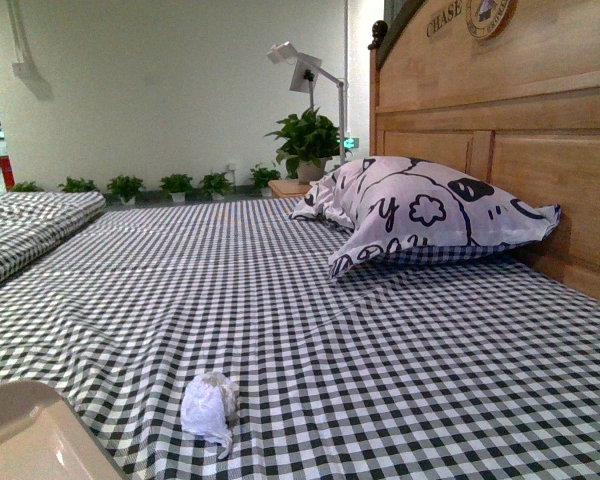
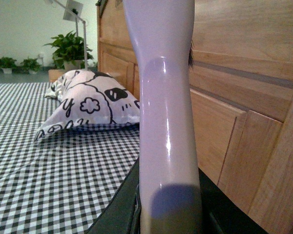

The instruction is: Clean up trash

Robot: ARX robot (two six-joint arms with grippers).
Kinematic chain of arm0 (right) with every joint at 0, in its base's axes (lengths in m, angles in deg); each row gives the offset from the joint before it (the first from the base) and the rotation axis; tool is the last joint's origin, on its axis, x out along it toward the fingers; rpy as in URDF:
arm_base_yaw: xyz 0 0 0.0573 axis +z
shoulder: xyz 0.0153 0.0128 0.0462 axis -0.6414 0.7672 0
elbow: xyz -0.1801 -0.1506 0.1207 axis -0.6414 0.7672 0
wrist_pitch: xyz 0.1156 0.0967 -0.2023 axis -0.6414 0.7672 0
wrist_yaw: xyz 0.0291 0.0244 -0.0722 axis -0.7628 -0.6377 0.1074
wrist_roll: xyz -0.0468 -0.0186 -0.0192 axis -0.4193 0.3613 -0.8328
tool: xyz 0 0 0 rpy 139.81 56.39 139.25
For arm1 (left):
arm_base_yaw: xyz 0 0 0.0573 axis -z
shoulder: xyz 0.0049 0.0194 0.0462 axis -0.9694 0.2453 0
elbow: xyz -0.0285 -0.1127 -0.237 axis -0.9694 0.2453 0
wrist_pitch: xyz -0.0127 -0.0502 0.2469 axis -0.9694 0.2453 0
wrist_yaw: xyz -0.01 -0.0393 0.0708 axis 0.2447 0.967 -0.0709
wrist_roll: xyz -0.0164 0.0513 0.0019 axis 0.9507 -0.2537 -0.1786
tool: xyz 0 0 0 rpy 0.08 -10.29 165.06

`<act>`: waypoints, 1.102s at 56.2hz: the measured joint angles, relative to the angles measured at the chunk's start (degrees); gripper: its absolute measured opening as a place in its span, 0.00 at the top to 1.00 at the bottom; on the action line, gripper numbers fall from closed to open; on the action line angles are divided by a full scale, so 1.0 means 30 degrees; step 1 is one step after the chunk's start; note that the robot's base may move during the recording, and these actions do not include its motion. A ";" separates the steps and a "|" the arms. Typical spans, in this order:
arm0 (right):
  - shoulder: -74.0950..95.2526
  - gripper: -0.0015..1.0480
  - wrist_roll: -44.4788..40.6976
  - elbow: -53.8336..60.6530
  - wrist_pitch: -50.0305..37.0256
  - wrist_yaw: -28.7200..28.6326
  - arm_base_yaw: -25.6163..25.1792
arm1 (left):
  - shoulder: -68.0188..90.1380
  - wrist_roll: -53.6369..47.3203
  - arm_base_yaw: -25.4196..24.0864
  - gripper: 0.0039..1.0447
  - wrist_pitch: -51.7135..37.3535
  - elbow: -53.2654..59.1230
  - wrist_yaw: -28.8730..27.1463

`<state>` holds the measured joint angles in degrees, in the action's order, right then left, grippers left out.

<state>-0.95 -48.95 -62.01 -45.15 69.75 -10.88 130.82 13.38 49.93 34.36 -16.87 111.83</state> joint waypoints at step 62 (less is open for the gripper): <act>0.3949 0.81 0.1872 -0.4459 0.9726 -0.1566 0.0539 | 0.2055 -0.0029 0.0954 0.76 -0.2783 0.0007 -0.0714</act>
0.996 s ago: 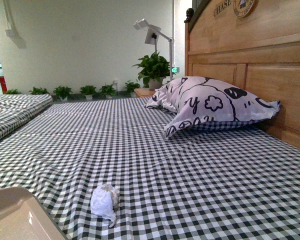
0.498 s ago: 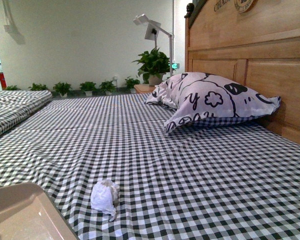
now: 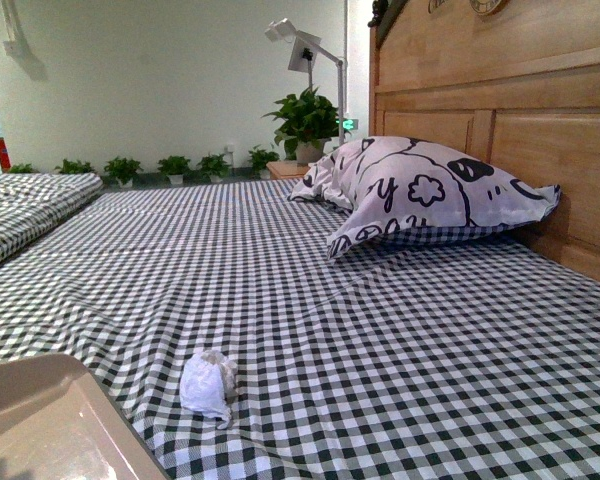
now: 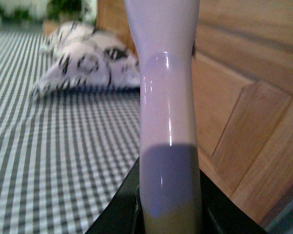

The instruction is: Clean up trash

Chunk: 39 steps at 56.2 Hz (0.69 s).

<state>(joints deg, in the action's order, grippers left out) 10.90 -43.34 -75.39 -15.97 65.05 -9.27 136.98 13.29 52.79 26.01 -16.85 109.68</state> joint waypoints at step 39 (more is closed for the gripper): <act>1.8986 0.81 0.0211 -0.9573 -0.1071 -0.5129 0.1078 | 0.0007 0.0000 0.0007 0.76 -0.0007 0.0007 0.0000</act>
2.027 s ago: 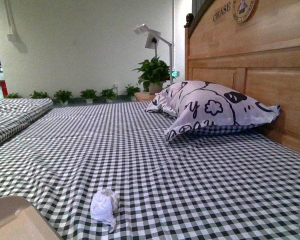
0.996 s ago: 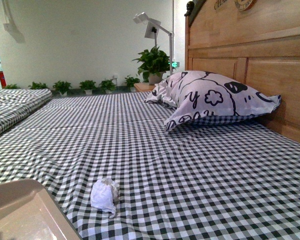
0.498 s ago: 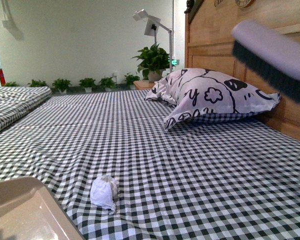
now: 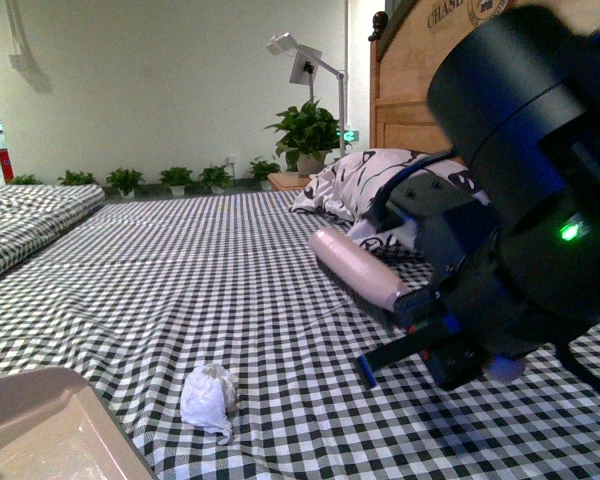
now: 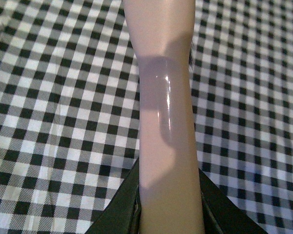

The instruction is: Clean up trash

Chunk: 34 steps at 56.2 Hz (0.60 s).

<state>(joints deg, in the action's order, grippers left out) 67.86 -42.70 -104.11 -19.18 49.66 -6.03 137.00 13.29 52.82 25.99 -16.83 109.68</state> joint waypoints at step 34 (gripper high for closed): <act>0.4342 0.81 0.2324 -0.0787 -0.1319 -0.0313 0.1982 | 0.0000 -0.0007 0.0000 0.76 0.0000 0.0000 0.0000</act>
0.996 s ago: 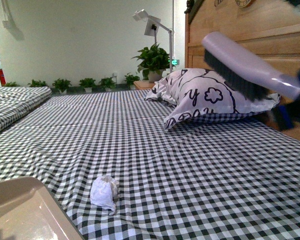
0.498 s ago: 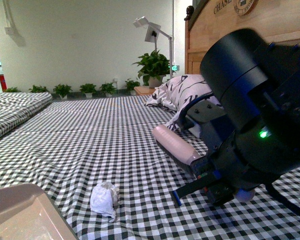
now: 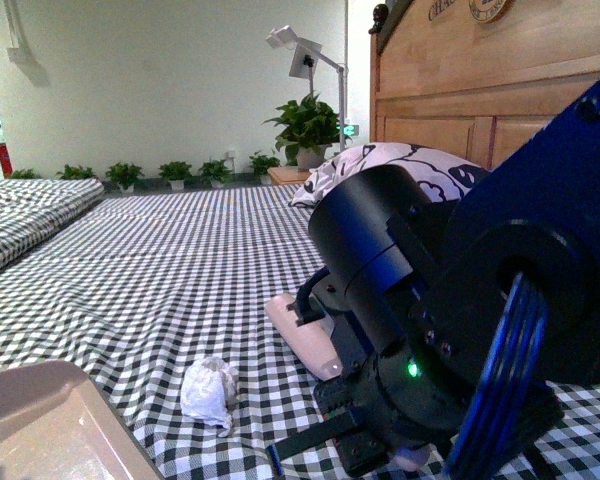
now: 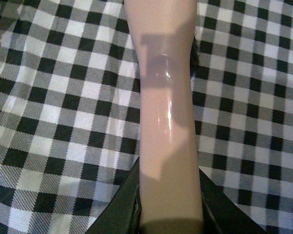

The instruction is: Clean up trash

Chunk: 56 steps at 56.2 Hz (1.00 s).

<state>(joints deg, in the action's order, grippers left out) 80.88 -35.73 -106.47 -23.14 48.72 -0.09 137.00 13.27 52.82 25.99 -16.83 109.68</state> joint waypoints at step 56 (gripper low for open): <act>-0.3694 0.81 -0.0058 0.2543 -0.1246 -0.7337 -0.1953 | 0.0000 -0.0007 0.0000 0.76 -0.0007 0.0007 0.0000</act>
<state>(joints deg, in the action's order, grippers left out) 69.80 -35.91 -98.84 -26.87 26.71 -5.94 137.00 13.24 52.82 25.97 -16.81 109.68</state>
